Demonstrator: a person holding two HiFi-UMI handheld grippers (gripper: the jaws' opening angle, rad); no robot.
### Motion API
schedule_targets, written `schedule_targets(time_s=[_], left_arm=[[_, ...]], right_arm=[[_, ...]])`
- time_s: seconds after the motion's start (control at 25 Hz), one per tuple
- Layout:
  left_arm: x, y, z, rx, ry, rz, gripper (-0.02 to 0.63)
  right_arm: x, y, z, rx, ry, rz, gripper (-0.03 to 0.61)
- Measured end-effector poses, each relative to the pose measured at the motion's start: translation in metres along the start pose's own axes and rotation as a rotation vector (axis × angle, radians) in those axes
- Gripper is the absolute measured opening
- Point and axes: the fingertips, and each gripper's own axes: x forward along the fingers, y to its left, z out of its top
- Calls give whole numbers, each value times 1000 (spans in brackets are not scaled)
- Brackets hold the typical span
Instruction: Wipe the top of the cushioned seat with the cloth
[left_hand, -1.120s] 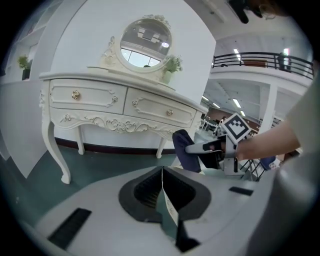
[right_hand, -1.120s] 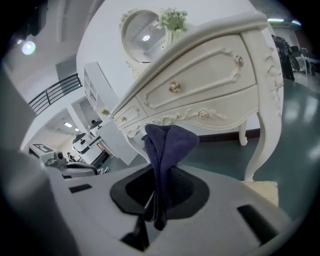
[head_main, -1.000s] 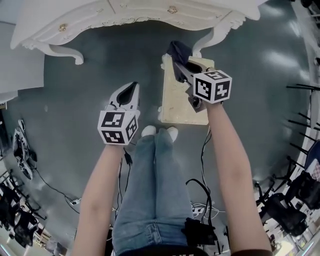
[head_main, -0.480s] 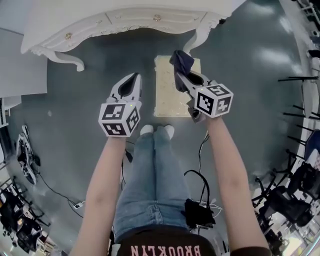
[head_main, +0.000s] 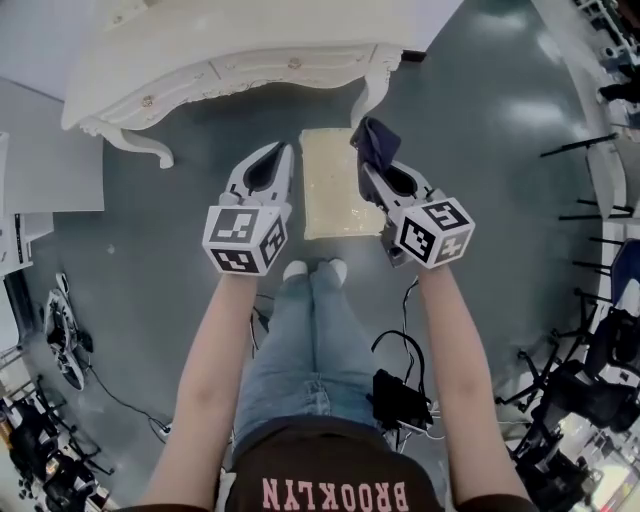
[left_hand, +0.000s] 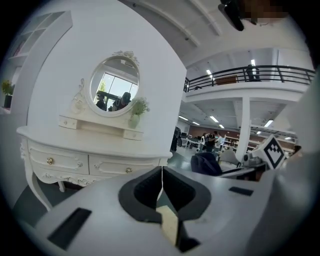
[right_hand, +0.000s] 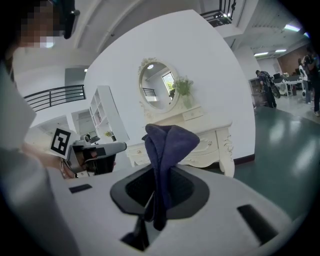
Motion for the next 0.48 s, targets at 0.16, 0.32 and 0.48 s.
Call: schedule_targets(time_s=[0.16,0.32,0.48], left_arm=[[-10,-25,39,14,-73,-69,6],[-19,-46,69,61,-114,-117,6],[-27,-63,95,89,-147,-152,6]], right_arm=[[-32,10,21,-12,-57,-56,40],[-56,26,40,-63,-94,-96,40],[-76,42,57,-151,-106,-130,40]])
